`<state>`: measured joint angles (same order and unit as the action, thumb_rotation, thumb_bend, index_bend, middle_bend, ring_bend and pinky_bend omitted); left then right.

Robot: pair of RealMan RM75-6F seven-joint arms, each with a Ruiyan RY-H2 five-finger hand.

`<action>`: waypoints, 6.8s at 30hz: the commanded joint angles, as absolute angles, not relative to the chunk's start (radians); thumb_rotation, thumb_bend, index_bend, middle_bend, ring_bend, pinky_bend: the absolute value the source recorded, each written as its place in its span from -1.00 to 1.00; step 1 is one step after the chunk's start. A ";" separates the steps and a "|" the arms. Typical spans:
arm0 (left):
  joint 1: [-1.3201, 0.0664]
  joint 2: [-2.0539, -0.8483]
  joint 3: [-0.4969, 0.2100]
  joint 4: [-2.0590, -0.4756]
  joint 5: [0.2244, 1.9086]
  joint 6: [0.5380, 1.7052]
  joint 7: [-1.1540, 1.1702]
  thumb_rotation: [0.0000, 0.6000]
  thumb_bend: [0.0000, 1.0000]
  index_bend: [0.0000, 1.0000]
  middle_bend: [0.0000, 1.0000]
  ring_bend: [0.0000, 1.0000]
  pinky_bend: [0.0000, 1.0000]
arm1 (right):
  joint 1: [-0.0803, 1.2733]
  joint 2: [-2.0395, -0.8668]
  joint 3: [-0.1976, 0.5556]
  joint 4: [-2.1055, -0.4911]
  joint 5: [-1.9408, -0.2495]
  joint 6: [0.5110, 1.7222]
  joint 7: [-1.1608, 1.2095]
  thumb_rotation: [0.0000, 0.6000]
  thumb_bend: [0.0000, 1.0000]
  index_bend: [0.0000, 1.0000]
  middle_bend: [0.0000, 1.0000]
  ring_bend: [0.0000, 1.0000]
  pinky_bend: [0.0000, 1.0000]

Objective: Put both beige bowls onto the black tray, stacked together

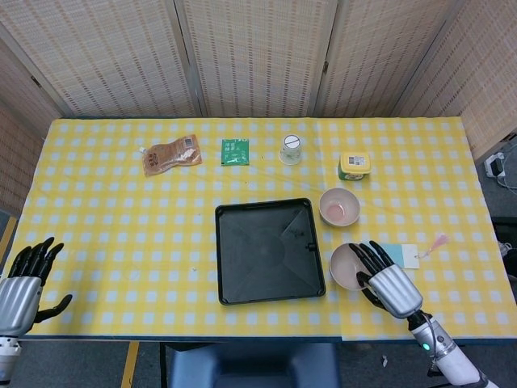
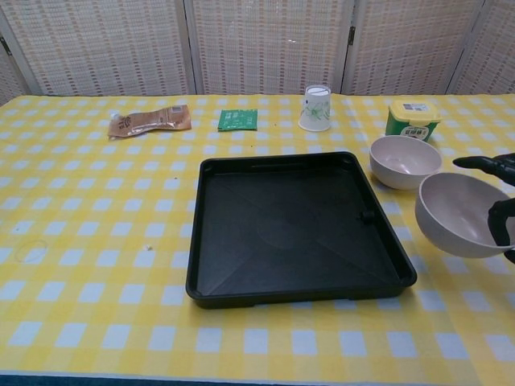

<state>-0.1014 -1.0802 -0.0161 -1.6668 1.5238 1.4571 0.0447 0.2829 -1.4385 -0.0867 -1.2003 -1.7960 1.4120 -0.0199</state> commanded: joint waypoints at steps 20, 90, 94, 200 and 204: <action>-0.107 -1.065 -0.020 -1.659 1.510 1.446 0.003 1.00 -0.46 -1.00 -1.00 -1.00 -0.89 | 0.615 -1.589 0.102 -1.324 -1.631 0.976 -0.223 1.00 -0.03 0.26 -1.00 -1.00 -1.00; -0.128 -1.079 -0.033 -1.648 1.481 1.417 0.012 1.00 -0.46 -1.00 -1.00 -1.00 -0.90 | 0.589 -1.740 0.116 -0.796 -1.432 1.030 0.037 1.00 -0.03 -0.12 -1.00 -1.00 -1.00; -0.129 -1.078 -0.032 -1.646 1.480 1.413 0.006 1.00 -0.46 -1.00 -1.00 -1.00 -0.90 | 0.593 -1.780 0.122 -0.751 -1.437 1.062 0.040 1.00 -0.03 0.12 -1.00 -1.00 -1.00; -0.131 -1.083 -0.017 -1.652 1.489 1.397 0.042 1.00 -0.46 -1.00 -1.00 -1.00 -0.90 | 0.251 -1.291 -0.071 -1.527 -1.553 1.585 -0.103 1.00 -0.03 -1.00 -1.00 -1.00 -1.00; -0.135 -1.099 -0.010 -1.655 1.510 1.400 0.075 1.00 -0.46 -1.00 -1.00 -1.00 -0.90 | 0.157 -1.218 -0.090 -1.553 -1.530 1.668 -0.088 1.00 -0.03 -1.00 -1.00 -1.00 -1.00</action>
<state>-0.1329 -1.0933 -0.0124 -1.6545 1.5031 1.3961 0.0675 0.2151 -1.2650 -0.0677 -1.5148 -1.5585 1.6159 -0.0952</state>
